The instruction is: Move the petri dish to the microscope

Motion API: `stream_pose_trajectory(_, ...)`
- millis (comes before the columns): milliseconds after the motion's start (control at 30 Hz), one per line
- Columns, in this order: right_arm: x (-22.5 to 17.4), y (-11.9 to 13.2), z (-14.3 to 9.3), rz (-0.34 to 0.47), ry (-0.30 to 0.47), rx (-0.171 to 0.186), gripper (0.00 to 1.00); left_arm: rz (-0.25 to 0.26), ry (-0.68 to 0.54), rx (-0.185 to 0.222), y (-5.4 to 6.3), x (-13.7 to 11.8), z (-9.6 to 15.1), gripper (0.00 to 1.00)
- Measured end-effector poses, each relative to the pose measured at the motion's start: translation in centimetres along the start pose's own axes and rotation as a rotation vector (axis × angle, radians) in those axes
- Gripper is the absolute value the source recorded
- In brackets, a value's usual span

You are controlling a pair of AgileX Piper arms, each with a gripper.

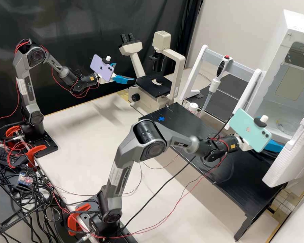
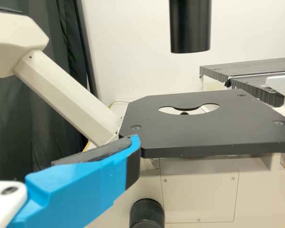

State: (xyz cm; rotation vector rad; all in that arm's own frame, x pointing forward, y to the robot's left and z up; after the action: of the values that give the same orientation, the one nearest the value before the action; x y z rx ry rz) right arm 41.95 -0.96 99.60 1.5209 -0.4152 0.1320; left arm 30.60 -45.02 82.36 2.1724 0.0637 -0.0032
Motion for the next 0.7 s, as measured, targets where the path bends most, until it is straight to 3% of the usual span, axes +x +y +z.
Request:
stream_pose_trajectory(100,1.9,-0.1,-0.7,-0.014,0.008,-0.002,1.00,0.000,0.000,0.000,0.0,0.0,0.0,1.00)
stream_pose_trajectory(400,7.0,-2.3,-1.4,-0.096,0.032,0.041,1.00,0.000,0.000,0.000,0.0,0.0,0.0,1.00)
stream_pose_trajectory(700,9.6,-4.8,-0.4,-0.167,-0.023,0.019,1.00,0.000,0.000,0.000,0.0,0.0,0.0,1.00)
